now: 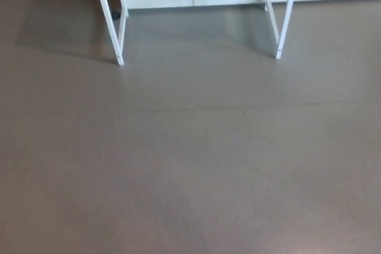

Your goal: The robot walk towards a table in front and uses its left hand to pickup a tennis ball on the left side and put it in a container on the right hand side

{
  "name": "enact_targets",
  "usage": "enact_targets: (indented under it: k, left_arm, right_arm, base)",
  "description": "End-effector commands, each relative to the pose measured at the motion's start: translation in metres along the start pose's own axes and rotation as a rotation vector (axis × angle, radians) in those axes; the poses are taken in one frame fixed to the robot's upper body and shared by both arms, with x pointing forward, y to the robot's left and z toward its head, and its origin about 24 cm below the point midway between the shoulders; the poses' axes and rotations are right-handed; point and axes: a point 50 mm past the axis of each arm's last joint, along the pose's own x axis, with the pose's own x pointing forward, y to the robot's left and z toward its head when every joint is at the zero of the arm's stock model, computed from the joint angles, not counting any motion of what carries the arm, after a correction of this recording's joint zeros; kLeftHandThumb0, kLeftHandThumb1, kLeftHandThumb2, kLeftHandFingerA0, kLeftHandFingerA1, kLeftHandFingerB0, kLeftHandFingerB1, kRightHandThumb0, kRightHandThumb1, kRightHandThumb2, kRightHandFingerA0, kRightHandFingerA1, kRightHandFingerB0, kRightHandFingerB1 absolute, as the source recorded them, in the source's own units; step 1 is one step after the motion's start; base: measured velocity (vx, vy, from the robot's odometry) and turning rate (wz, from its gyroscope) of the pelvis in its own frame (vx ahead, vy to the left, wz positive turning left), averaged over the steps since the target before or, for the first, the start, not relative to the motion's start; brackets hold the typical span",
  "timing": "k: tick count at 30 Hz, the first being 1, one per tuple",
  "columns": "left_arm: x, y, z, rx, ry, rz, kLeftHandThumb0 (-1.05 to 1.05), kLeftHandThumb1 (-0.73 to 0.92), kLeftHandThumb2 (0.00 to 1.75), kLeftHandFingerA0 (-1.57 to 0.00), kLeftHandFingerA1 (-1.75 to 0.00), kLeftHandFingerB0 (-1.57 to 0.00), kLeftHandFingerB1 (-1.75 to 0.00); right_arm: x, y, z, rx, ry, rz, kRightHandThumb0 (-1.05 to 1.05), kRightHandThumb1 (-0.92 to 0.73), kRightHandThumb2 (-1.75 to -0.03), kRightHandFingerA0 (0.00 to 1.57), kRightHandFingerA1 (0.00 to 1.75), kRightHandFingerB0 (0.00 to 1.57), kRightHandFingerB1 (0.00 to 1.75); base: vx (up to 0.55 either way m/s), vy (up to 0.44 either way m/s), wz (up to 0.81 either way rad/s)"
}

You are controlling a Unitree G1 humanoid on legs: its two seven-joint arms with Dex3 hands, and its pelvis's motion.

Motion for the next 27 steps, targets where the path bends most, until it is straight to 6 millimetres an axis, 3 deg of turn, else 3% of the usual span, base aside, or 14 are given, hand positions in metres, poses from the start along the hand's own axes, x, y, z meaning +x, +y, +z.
enact_targets:
  k: [1, 2, 3, 4, 14, 27]
  left_arm:
    - [-0.0059, 0.0055, -0.0012, 0.015, -0.019, 0.005, -0.21, 0.65, 0.6, -0.41, -0.36, -0.3, -0.32]
    - [-0.006, 0.0055, -0.0015, 0.014, -0.022, -0.002, -0.21, 0.66, 0.6, -0.4, -0.37, -0.29, -0.32]
    - [-0.006, 0.0056, -0.0018, 0.013, -0.027, -0.01, -0.21, 0.66, 0.6, -0.4, -0.37, -0.29, -0.32]
    - [-0.0056, 0.0057, -0.0016, 0.013, -0.028, -0.009, -0.22, 0.65, 0.6, -0.41, -0.36, -0.3, -0.33]
    - [-0.0054, 0.005, 0.0005, 0.013, -0.033, -0.012, -0.2, 0.65, 0.6, -0.39, -0.36, -0.29, -0.32]
    - [-0.0056, 0.009, -0.0026, 0.029, -0.024, -0.007, -0.18, 0.66, 0.59, -0.44, -0.36, -0.32, -0.33]
  right_arm:
    - [-0.0026, -0.0035, -0.0024, -0.003, -0.004, -0.007, -0.66, -0.63, -0.59, 0.4, 0.81, 0.17, 0.35]
    - [-0.0028, -0.0037, -0.0026, -0.004, -0.004, -0.008, -0.67, -0.47, -0.92, 0.42, 0.76, 0.11, 0.48]
    - [-0.0029, -0.0039, -0.0027, -0.006, -0.004, -0.008, -0.67, -0.47, -0.92, 0.42, 0.76, 0.11, 0.48]
    - [-0.0027, -0.0038, -0.0024, -0.009, -0.006, -0.008, -0.66, -0.64, -0.6, 0.38, 0.82, 0.17, 0.38]
    - [-0.0014, -0.0018, -0.0022, -0.009, -0.007, -0.006, -0.65, -0.62, -0.6, 0.38, 0.86, 0.16, 0.4]
    - [-0.0033, 0.0008, -0.0076, -0.028, 0.009, 0.003, -0.67, -0.65, -0.6, 0.38, 0.82, 0.17, 0.39]
  base:
    - [0.03, 0.047, -0.11]
    - [0.0, 0.0, 0.0]
    - [0.03, 0.125, -0.01]
    - [0.01, 0.165, -0.03]
    - [0.15, 0.262, -0.05]
    - [0.18, -0.129, 0.11]
